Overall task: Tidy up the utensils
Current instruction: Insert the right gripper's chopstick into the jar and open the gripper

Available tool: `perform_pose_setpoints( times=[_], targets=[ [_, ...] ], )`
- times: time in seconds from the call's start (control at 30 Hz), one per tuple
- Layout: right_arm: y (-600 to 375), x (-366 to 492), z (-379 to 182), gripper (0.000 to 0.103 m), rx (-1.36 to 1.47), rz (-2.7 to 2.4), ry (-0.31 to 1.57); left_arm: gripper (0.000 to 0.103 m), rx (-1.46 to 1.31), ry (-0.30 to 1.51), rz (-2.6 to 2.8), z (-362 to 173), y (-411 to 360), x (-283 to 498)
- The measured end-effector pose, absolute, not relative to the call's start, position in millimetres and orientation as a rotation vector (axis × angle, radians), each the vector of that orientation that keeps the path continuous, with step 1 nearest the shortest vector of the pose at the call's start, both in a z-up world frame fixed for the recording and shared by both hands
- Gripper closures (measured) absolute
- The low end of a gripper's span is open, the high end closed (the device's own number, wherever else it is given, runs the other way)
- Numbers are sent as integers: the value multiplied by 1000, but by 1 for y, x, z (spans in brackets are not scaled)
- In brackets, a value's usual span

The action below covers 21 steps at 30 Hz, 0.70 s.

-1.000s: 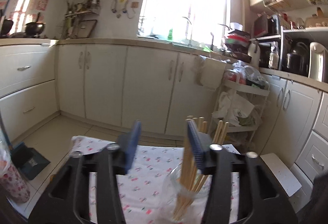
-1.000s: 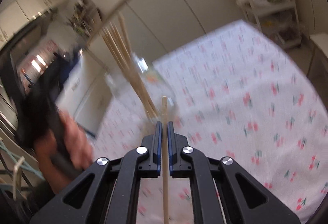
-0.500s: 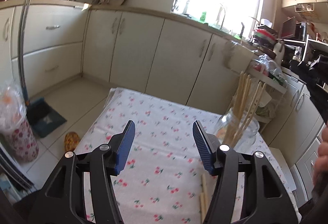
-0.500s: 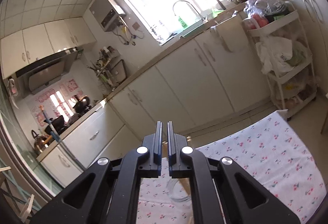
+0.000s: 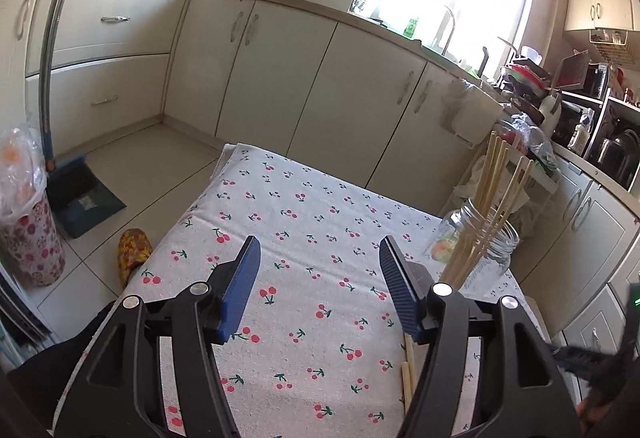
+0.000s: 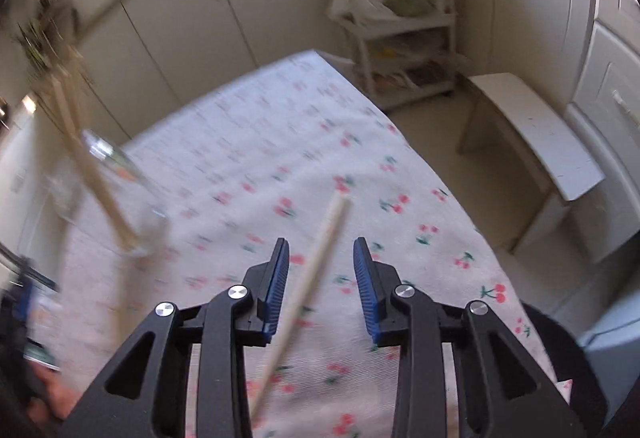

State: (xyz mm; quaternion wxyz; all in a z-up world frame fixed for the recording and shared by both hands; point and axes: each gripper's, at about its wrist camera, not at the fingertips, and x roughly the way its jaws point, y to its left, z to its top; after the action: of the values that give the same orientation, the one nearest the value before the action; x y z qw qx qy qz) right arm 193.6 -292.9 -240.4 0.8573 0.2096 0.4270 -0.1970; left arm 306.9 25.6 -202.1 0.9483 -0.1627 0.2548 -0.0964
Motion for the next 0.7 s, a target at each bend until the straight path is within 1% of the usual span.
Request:
perform_pose_setpoints(
  times=[0.03,0.1,0.2,0.23,0.27,0.37,0.43,0.53,0.7],
  targets=[
    [-291,199,-247,69,415,-425,918,44,-332,518,-196,-202,26,307],
    [-286,208,-250,64,334,-457,913,43,-336,519,-195,-202,26,307],
    [-282,224,-256,63,235,-474,923,42,-341,524,-194,-203,26,309],
    [-280,227,-256,69,216,-464,924,42,-340,525,-195,-203,25,309],
    [-278,231,-256,88,205,-430,925,42,-339,524,-195,-203,25,309],
    [-273,238,-257,95,166,-347,956,41,-342,530,-198,-205,25,309],
    [-276,237,-253,97,254,-284,957,41,-350,535,-197,-206,25,310],
    [-277,228,-221,97,414,-187,832,41,-356,539,-195,-207,27,310],
    [-263,229,-141,97,538,-36,468,40,-345,537,-199,-207,25,310]
  ],
)
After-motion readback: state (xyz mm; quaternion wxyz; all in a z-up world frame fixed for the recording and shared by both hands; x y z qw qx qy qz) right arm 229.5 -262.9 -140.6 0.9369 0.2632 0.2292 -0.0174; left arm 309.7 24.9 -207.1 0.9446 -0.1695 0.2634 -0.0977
